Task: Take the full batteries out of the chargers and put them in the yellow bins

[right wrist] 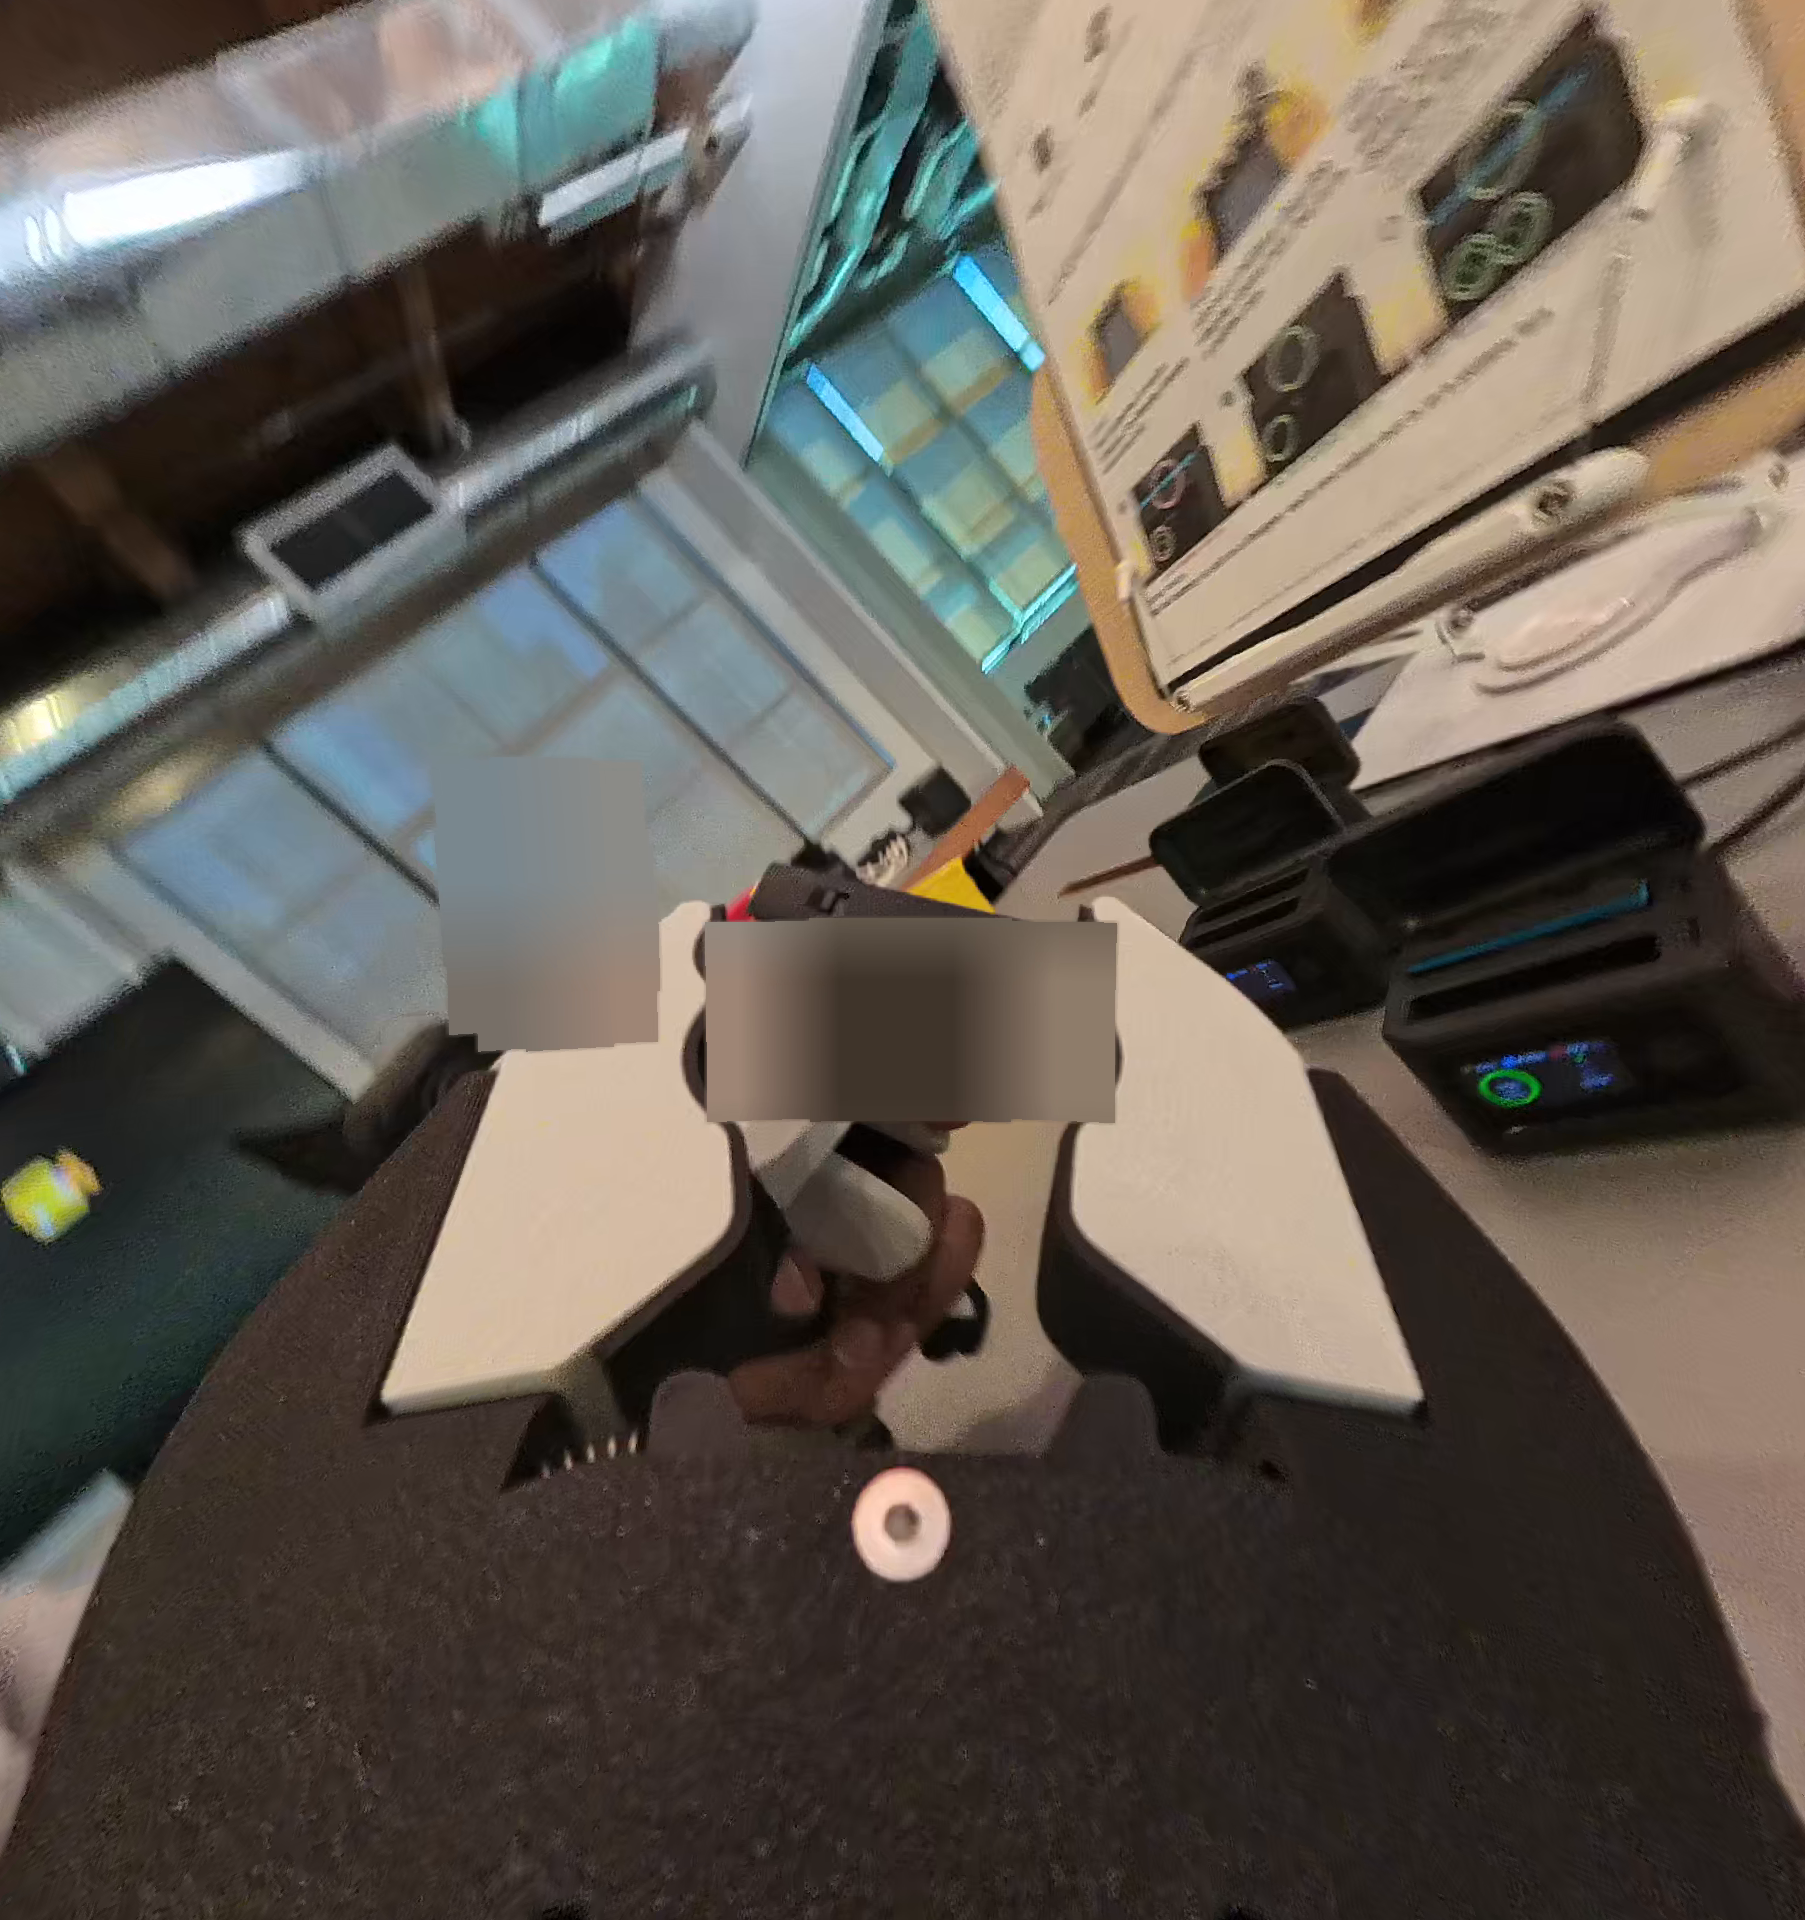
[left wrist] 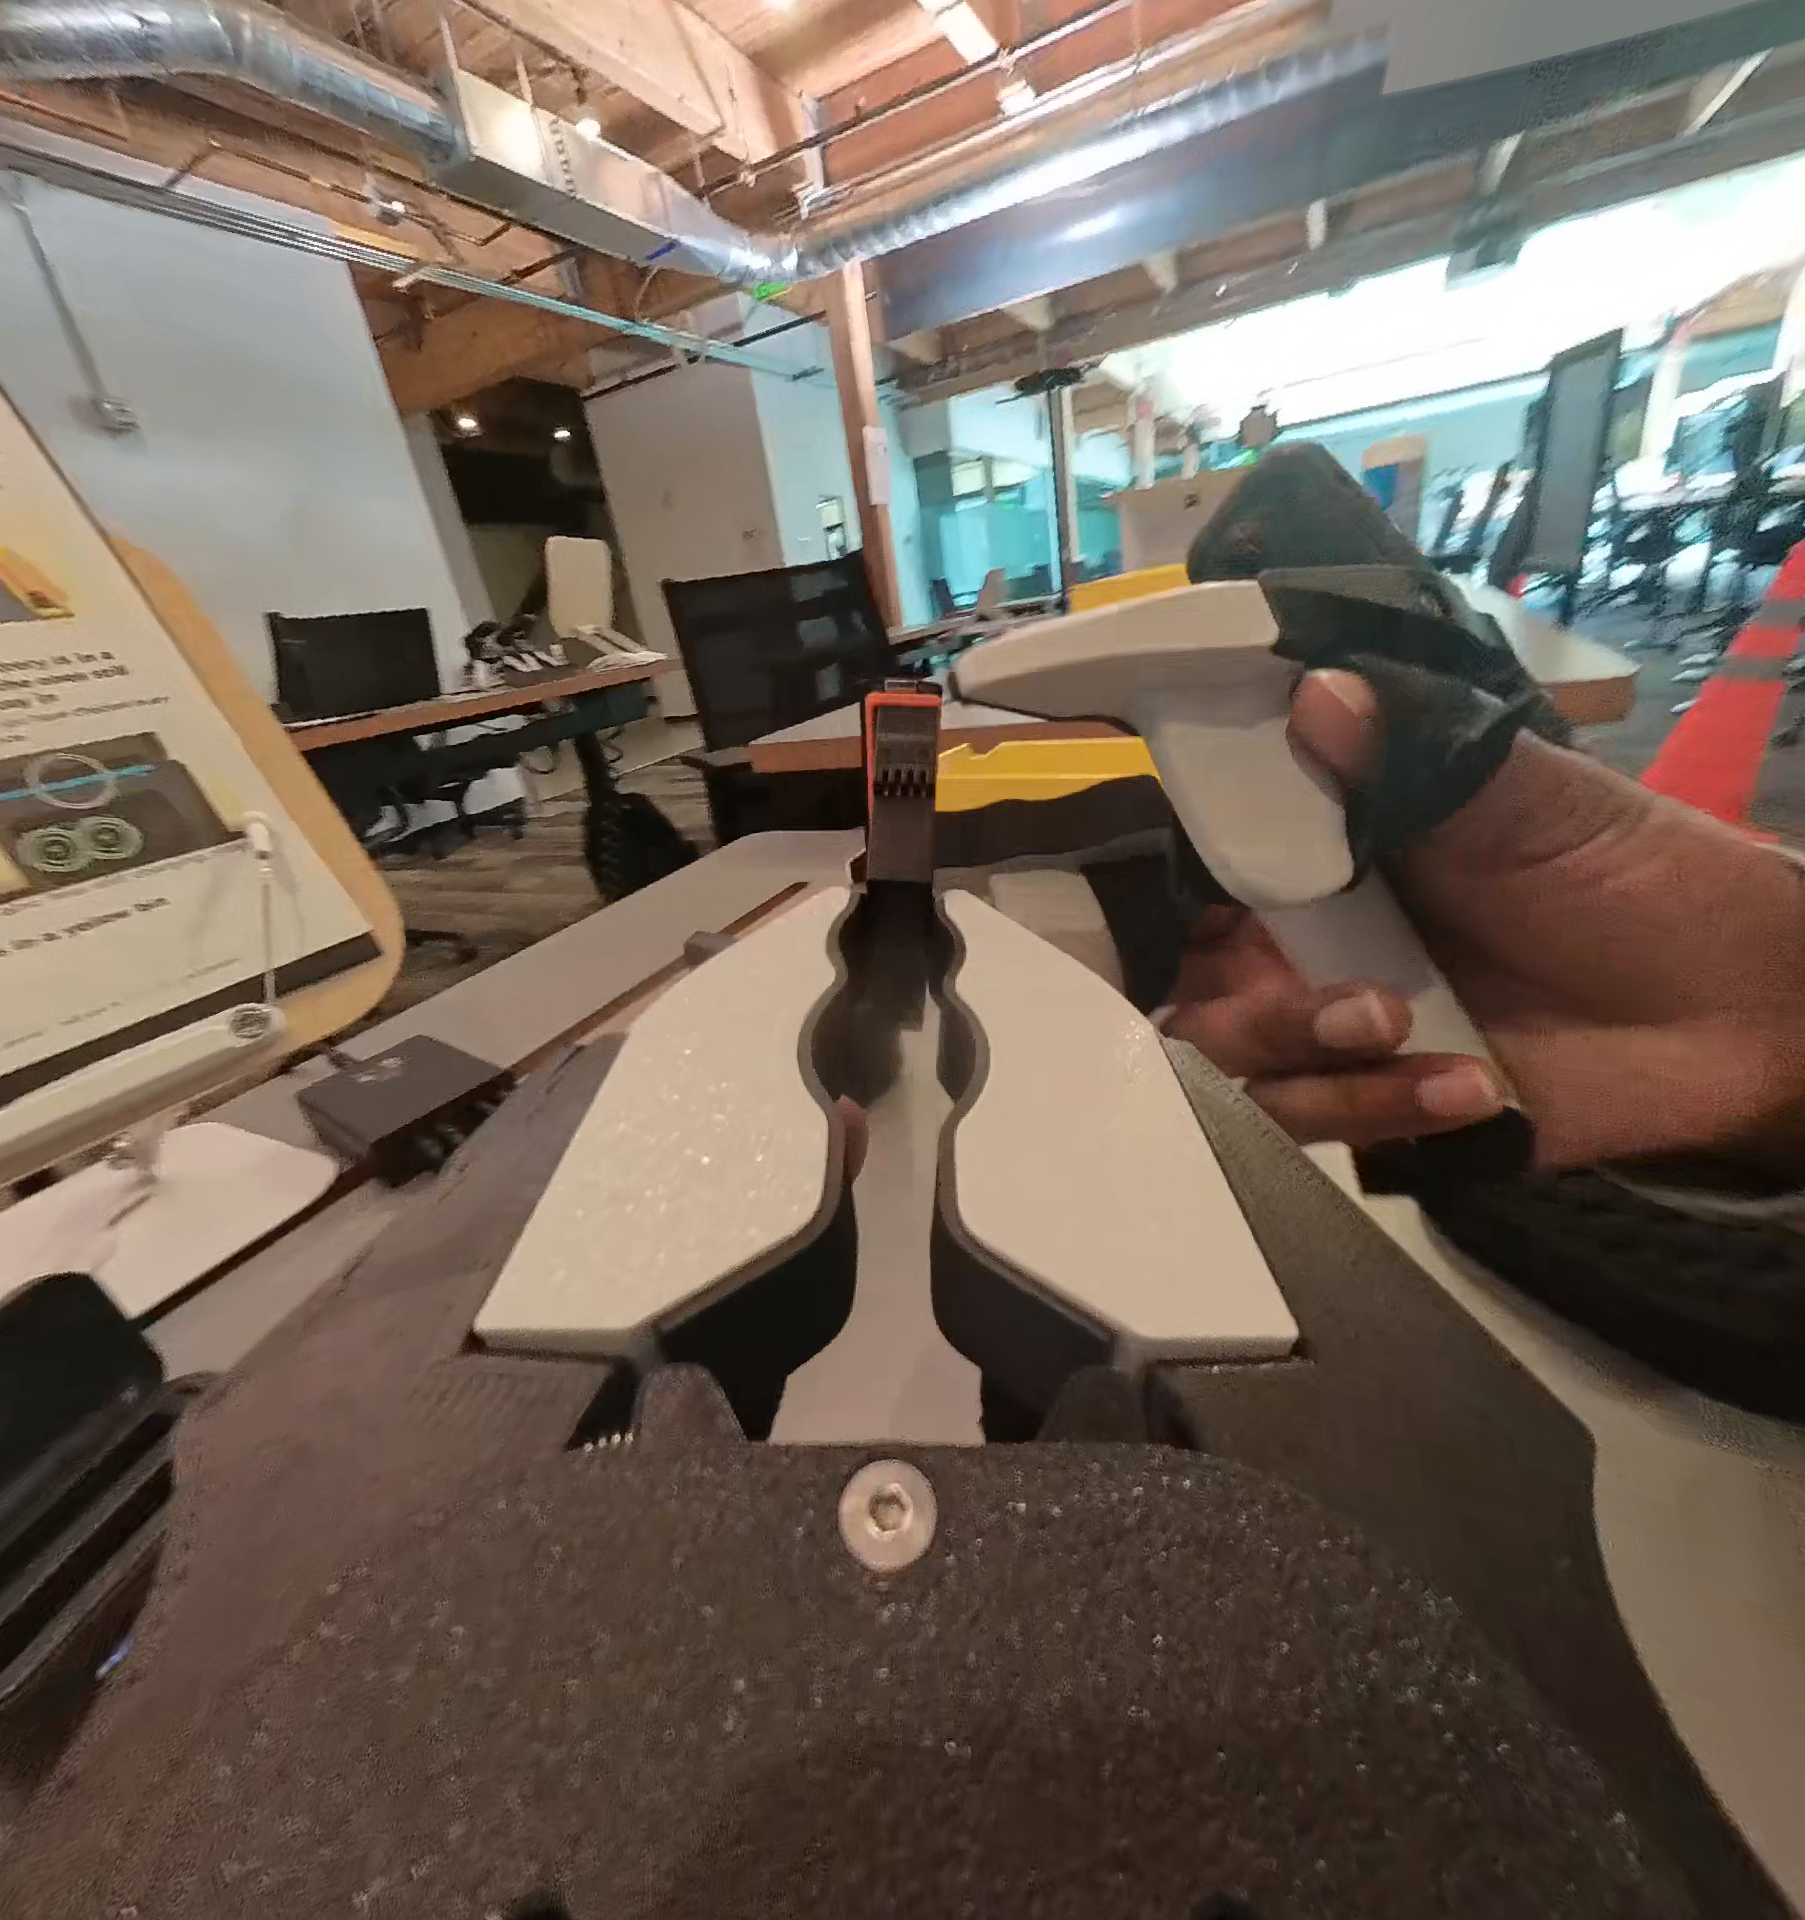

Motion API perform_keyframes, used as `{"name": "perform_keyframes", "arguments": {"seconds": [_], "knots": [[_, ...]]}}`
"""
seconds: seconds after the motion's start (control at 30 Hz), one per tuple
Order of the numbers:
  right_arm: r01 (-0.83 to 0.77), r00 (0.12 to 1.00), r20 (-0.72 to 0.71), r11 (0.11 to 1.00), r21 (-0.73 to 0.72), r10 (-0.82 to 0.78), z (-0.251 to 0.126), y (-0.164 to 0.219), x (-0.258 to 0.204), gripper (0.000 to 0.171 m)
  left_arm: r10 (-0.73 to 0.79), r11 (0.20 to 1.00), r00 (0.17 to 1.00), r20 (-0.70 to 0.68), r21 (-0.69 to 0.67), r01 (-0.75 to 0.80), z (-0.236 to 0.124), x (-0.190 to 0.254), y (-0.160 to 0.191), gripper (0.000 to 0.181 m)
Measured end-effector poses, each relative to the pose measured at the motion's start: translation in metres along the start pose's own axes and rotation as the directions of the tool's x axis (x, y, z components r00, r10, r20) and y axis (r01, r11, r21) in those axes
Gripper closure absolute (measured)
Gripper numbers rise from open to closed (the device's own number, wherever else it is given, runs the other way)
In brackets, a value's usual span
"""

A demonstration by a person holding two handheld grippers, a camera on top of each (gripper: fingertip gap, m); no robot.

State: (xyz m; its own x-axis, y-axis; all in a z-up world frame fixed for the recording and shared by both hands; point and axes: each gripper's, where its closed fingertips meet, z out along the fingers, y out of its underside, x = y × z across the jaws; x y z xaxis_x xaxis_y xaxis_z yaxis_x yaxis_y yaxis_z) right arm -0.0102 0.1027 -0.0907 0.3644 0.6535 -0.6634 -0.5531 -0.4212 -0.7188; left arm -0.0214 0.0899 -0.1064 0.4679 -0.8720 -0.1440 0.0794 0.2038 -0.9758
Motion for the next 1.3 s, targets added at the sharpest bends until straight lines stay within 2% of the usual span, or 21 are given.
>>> {"name": "perform_keyframes", "arguments": {"seconds": [0.07, 0.1, 0.2, 0.33, 0.43, 0.47, 0.53, 0.73, 0.83, 0.93, 1.07, 1.13, 1.2, 1.3], "knots": [[0.199, 0.98, 0.032, 0.972, -0.127, -0.197, -0.004, 0.003, -0.006, 0.108, -0.031, 0.999, 0.998, -0.051, 0.016, 0.032, -0.002, 0.004, -0.003, 0.171], [0.309, 0.951, 0.074, 0.93, -0.198, -0.3, -0.007, 0.006, -0.009, 0.111, -0.042, 0.999, 0.996, -0.074, 0.021, 0.043, -0.003, 0.007, -0.005, 0.171], [0.556, 0.83, 0.278, 0.751, -0.356, -0.483, -0.019, 0.015, -0.019, 0.116, -0.057, 0.998, 0.986, -0.153, 0.032, 0.063, -0.004, 0.02, -0.011, 0.171], [0.772, 0.635, 0.504, 0.467, -0.432, -0.585, -0.032, 0.015, -0.023, 0.123, -0.05, 0.998, 0.977, -0.209, 0.014, 0.055, -0.003, 0.031, -0.009, 0.17], [0.847, 0.517, 0.603, 0.26, -0.463, -0.608, -0.034, 0.019, -0.018, 0.124, -0.059, 0.998, 0.97, -0.236, 0.012, 0.064, -0.003, 0.036, -0.01, 0.17], [0.861, 0.487, 0.619, 0.22, -0.458, -0.616, -0.032, 0.02, -0.016, 0.128, -0.058, 0.998, 0.969, -0.241, 0.006, 0.061, -0.003, 0.037, -0.009, 0.171], [0.882, 0.452, 0.665, 0.185, -0.434, -0.595, -0.033, 0.023, -0.019, 0.152, -0.054, 0.998, 0.97, -0.239, 0.006, 0.057, -0.002, 0.037, -0.009, 0.171], [0.906, 0.373, 0.717, 0.065, -0.418, -0.589, -0.041, 0.014, -0.019, 0.156, -0.027, 0.999, 0.977, -0.212, 0.023, 0.032, 0.001, 0.038, -0.008, 0.168], [0.896, 0.332, 0.69, -0.015, -0.445, -0.644, -0.048, -0.027, -0.013, 0.156, -0.019, 1.0, 0.993, -0.117, -0.003, 0.019, 0.001, 0.021, -0.006, 0.159], [0.828, 0.29, 0.616, -0.13, -0.545, -0.732, -0.066, -0.094, 0.011, 0.157, 0.013, 1.0, 0.999, 0.034, -0.012, -0.012, -0.003, -0.006, -0.005, 0.158], [0.62, 0.274, 0.513, -0.258, -0.741, -0.814, -0.122, -0.179, 0.066, 0.157, 0.048, 0.998, 0.98, 0.195, -0.045, -0.04, -0.01, -0.035, 0.0, 0.159], [0.502, 0.297, 0.474, -0.287, -0.816, -0.829, -0.161, -0.207, 0.097, 0.157, 0.052, 0.997, 0.974, 0.221, -0.059, -0.04, -0.012, -0.041, 0.003, 0.159], [0.404, 0.341, 0.463, -0.318, -0.858, -0.818, -0.205, -0.215, 0.127, 0.156, 0.059, 0.996, 0.968, 0.246, -0.073, -0.042, -0.012, -0.045, 0.006, 0.159], [0.314, 0.425, 0.482, -0.374, -0.873, -0.766, -0.262, -0.197, 0.163, 0.157, 0.077, 0.994, 0.963, 0.259, -0.098, -0.053, -0.011, -0.047, 0.013, 0.161]]}}
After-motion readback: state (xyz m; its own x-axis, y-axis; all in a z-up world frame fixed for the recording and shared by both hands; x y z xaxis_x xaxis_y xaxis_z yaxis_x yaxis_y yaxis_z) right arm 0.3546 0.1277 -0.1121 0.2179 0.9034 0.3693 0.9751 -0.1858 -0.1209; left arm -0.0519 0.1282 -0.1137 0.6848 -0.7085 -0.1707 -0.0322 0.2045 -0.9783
